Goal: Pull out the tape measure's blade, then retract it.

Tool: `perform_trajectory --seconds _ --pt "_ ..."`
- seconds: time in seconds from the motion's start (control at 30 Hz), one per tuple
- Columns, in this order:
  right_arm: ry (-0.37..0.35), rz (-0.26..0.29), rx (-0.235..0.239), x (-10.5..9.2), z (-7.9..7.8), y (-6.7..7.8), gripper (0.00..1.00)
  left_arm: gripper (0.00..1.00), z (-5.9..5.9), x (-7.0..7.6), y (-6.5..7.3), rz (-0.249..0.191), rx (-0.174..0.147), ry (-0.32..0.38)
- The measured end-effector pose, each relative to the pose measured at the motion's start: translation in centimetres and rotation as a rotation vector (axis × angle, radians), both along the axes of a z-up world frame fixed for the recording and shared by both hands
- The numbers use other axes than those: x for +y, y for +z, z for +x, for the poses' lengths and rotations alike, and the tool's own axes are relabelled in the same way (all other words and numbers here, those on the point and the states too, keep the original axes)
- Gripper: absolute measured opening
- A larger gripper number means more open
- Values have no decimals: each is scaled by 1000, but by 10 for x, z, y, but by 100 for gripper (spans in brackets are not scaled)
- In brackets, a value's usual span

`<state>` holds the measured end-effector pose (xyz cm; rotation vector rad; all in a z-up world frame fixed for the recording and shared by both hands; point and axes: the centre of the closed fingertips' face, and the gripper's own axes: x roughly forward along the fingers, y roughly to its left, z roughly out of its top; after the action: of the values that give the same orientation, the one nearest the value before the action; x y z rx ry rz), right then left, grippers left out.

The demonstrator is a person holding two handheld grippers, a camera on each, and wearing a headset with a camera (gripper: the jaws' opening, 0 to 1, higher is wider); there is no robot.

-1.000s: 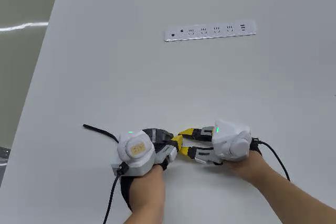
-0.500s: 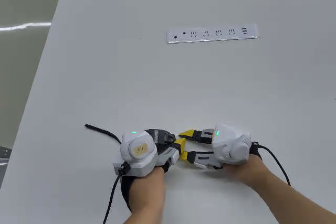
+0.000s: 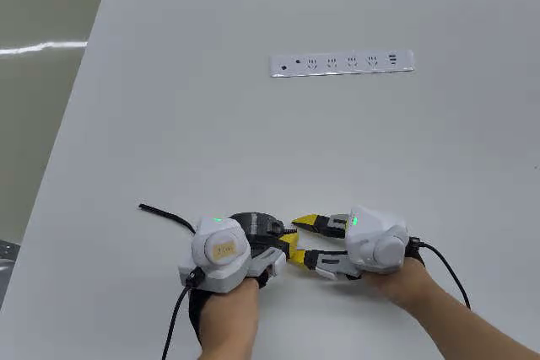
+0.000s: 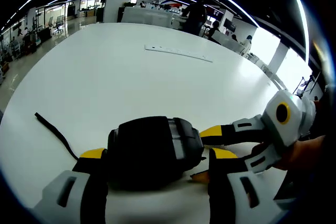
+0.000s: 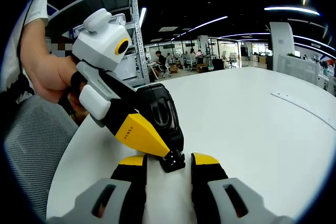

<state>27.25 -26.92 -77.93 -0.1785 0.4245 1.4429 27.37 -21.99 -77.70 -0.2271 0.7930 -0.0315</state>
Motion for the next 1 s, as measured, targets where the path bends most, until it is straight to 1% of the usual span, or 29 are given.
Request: perform_trajectory --seconds 0.07,0.17,0.27,0.37,0.4,0.47,0.57,0.7,0.9,0.97,1.0 --pt "-3 -5 2 -1 -1 0 33 77 -1 -2 0 -9 -4 -17" --pt "-21 4 7 -2 1 2 34 77 -1 -2 1 -10 -8 -33" --pt "-28 -4 7 -4 1 2 34 77 -1 -3 3 -21 -18 -54" --pt "-39 -2 12 -6 0 4 34 76 -2 -3 4 -15 -25 -87" --pt "-44 -3 11 -7 0 4 35 76 -2 -5 6 -33 -34 -97" --pt "-49 -6 14 -9 -2 5 35 76 -3 -3 6 -18 -33 -109" --pt "-60 -6 16 -11 -2 6 36 77 -4 -4 7 -32 -45 -125" --pt "-74 -6 15 -12 -2 8 37 76 -7 -5 8 -20 -50 -162" --pt "-90 -18 16 -18 -4 8 39 76 -12 -3 11 -26 -59 -195" --pt "-107 -13 23 -21 -2 10 39 76 -12 -2 12 -18 -65 -208" --pt "-127 -6 35 -24 -2 12 40 76 -12 -2 13 -25 -73 -216"
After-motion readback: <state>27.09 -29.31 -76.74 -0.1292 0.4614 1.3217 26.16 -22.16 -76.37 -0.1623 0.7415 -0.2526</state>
